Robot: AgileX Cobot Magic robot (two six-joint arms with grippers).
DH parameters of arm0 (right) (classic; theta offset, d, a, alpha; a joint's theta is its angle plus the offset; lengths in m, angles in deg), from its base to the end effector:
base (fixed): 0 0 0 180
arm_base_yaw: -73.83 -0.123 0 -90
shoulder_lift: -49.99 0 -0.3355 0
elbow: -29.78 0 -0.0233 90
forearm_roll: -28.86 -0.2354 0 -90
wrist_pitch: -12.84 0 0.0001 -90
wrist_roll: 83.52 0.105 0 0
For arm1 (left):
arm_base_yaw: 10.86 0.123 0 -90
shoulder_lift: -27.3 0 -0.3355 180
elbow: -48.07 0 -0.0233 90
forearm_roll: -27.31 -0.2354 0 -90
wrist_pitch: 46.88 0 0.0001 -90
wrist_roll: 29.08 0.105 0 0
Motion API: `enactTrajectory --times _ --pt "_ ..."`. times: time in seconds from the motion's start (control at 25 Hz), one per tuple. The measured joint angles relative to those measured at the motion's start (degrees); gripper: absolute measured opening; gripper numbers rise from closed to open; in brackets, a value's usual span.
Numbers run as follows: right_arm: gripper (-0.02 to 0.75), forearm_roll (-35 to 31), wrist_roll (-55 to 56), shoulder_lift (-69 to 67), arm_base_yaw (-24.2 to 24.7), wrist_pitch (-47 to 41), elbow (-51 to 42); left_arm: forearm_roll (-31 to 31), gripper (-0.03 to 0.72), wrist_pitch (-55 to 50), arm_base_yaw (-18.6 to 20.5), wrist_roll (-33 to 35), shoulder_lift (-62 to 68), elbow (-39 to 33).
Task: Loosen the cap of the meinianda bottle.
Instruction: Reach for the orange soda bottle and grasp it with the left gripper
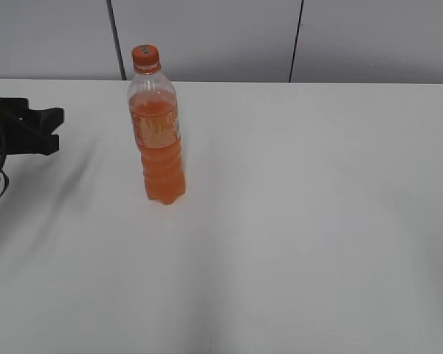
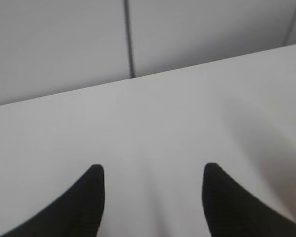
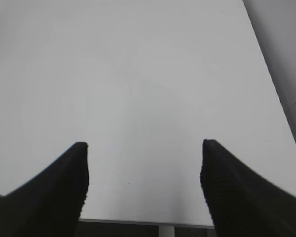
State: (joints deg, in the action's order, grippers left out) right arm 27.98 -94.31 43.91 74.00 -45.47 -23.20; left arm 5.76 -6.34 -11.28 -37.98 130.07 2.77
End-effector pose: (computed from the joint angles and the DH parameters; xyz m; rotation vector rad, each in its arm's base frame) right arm -0.0505 0.0015 0.2512 -0.1896 2.0411 -0.1008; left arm 0.3143 -0.0273 0.2285 0.2979 1.8812 -0.1431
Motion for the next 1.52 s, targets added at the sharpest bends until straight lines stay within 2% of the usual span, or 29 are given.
enactTrajectory --times 0.16,0.44,0.64,0.8,1.0,1.24,1.4,1.52 --pt "0.532 0.00 0.00 0.00 0.00 0.00 0.00 -15.23 0.393 6.53 2.23 -6.62 2.86 0.00" --pt "0.532 0.00 -0.05 0.00 0.00 0.00 0.00 -37.60 0.394 11.90 10.49 -14.21 5.46 0.52" --pt "0.532 0.00 0.01 0.00 0.00 0.00 0.00 -49.77 0.405 13.94 11.07 -17.07 9.30 3.58" --pt "0.532 0.00 0.01 0.00 0.00 0.00 0.00 -51.86 0.485 15.29 10.67 -17.35 12.07 4.58" --pt "0.532 0.00 0.01 0.00 0.00 0.00 0.00 -52.26 0.589 22.58 10.67 -17.54 13.70 5.37" --pt "0.532 0.00 0.01 0.00 0.00 0.00 0.00 -53.21 0.603 26.11 10.21 -17.69 16.42 7.58" --pt "0.532 0.00 0.01 0.00 0.00 0.00 0.00 -52.73 0.603 25.73 6.66 -17.74 17.74 8.18" --pt "0.532 0.00 0.01 0.00 0.00 0.00 0.00 -49.32 0.604 24.39 3.92 -17.74 19.02 8.38"
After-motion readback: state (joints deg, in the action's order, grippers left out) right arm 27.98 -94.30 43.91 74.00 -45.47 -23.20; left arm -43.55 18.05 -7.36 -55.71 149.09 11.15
